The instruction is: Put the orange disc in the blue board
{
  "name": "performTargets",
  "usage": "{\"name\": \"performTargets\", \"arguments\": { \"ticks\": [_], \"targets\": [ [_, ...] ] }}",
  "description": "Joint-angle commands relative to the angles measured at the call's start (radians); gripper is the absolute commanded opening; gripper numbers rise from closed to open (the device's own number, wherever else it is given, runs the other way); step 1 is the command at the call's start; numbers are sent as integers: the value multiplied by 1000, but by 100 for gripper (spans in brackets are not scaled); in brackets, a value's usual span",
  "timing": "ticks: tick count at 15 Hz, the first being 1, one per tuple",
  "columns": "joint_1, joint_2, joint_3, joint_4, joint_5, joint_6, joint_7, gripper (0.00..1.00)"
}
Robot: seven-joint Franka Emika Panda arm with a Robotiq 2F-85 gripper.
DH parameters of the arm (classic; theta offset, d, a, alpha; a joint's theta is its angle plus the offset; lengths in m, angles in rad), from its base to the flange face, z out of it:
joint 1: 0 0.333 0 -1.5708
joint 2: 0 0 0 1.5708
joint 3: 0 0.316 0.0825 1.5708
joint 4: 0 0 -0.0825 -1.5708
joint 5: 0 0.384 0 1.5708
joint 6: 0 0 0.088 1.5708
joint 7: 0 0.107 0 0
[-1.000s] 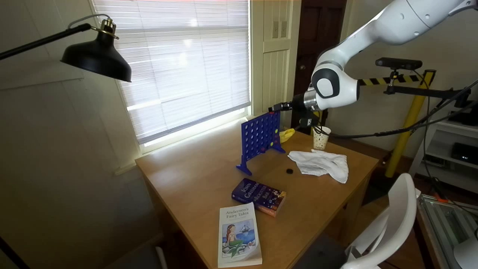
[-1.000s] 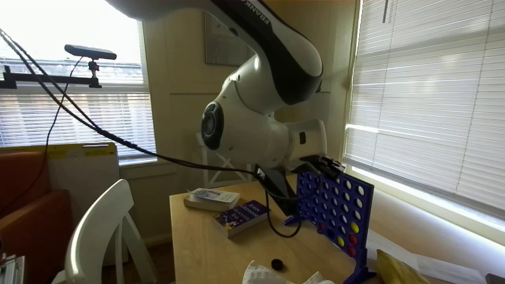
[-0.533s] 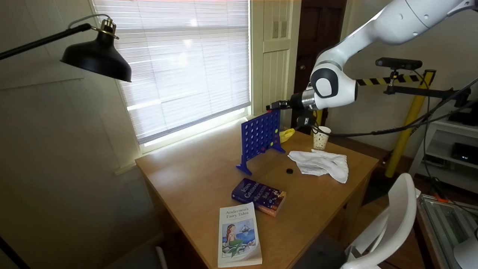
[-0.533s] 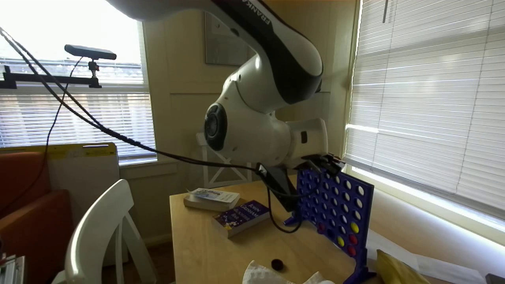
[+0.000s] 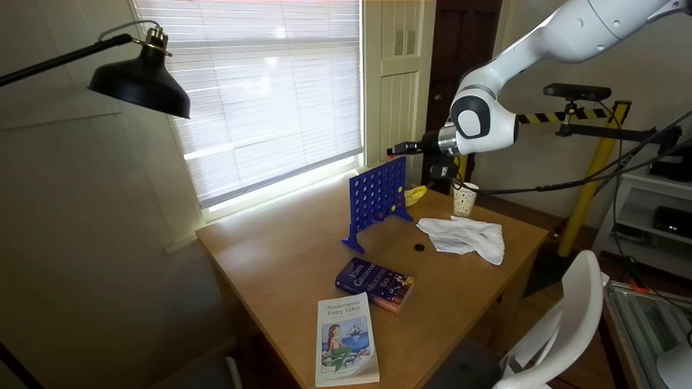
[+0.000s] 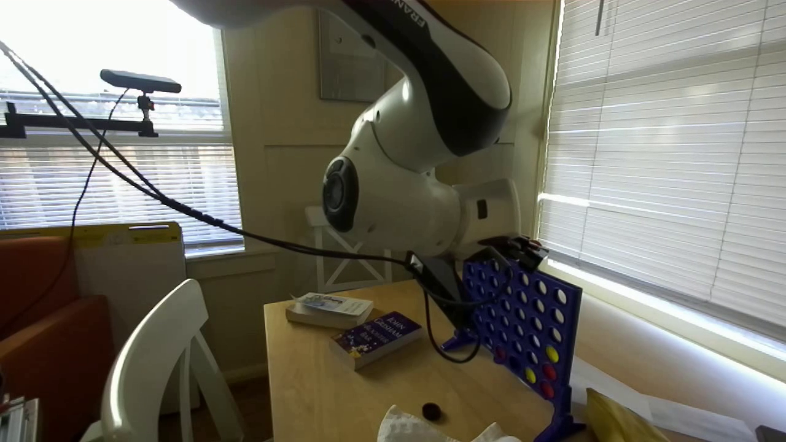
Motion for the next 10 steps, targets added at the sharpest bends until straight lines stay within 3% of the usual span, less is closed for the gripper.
{"name": "performTargets", "arguments": {
  "ticks": [1, 10],
  "targets": [
    [28, 20, -23, 23, 0, 4, 2, 11],
    [61, 35, -49, 29, 0, 0, 3, 11]
  ]
}}
